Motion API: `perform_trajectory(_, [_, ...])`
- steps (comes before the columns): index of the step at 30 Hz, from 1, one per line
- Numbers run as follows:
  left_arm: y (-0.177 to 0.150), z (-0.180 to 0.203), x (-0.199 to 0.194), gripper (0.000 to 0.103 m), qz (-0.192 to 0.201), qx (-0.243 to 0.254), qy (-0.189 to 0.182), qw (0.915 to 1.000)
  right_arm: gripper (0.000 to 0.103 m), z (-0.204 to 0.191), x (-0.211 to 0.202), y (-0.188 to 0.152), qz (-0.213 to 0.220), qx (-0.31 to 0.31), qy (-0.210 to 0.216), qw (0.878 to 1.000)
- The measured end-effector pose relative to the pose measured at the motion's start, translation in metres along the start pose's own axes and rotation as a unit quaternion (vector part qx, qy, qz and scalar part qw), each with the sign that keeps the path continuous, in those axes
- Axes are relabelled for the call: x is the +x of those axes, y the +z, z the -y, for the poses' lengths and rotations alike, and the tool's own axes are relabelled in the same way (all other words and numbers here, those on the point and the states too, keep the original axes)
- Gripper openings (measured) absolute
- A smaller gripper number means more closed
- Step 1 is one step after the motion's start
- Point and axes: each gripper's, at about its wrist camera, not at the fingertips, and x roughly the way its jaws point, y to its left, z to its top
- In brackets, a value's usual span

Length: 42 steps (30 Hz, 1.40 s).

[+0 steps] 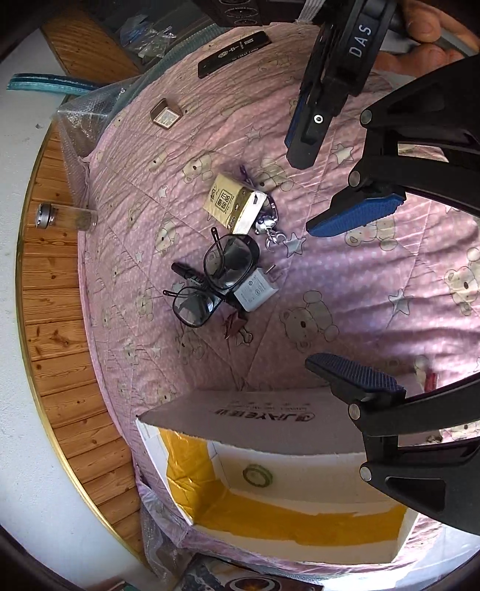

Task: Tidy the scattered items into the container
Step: 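Move both tools back toward the remaining items on the bedspread, then grasp the black goggles with the left tool while the right tool grasps the gold tissue pack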

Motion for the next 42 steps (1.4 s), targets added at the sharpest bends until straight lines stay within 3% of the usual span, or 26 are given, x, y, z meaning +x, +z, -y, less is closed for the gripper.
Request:
perform_trajectory(8, [0.029,0.004,0.043,0.067,-0.028,-0.012,-0.015,0.9994,0.047,0.035,0.015,0.024,-0.001,0.045,-0.003,0.999])
perform_trajectory(13, [0.049,-0.007,0.069,0.067,-0.041,-0.054,-0.034,0.9971,0.05,0.053,0.026,0.044,0.001,0.071,-0.007,0.997])
perform_trajectory(18, [0.068,-0.025,0.099,0.069,-0.052,-0.132,-0.065,0.9878,0.051,0.07,0.043,0.057,-0.002,0.093,-0.017,0.996])
perform_trajectory(23, [0.08,-0.028,0.133,0.069,-0.071,-0.168,-0.086,0.9795,0.056,0.082,0.063,0.062,-0.008,0.104,-0.015,0.994])
perform_trajectory(28, [0.089,-0.029,0.16,0.078,-0.076,-0.182,-0.094,0.9757,0.06,0.073,0.072,0.072,-0.011,0.083,-0.008,0.996])
perform_trajectory(30, [0.095,-0.029,0.165,0.078,-0.075,-0.182,-0.089,0.9763,0.06,0.07,0.076,0.077,-0.018,0.085,0.009,0.996])
perform_trajectory(34, [0.101,-0.043,0.172,0.078,-0.079,-0.216,-0.102,0.968,0.061,0.057,0.091,0.081,-0.041,0.066,0.017,0.997])
perform_trajectory(38, [0.104,-0.049,0.177,0.078,-0.068,-0.215,-0.098,0.9693,0.062,0.034,0.109,0.072,-0.065,0.025,0.017,0.997])
perform_trajectory(39, [0.105,-0.05,0.178,0.077,-0.066,-0.212,-0.097,0.9702,0.062,0.026,0.112,0.069,-0.069,0.011,0.013,0.997])
perform_trajectory(41, [0.105,-0.051,0.179,0.057,-0.06,-0.206,-0.082,0.9733,0.063,0.015,0.117,0.063,-0.077,-0.007,0.003,0.997])
perform_trajectory(42, [0.105,-0.054,0.179,0.052,-0.056,-0.206,-0.082,0.9734,0.062,0.01,0.117,0.06,-0.075,-0.018,-0.008,0.997])
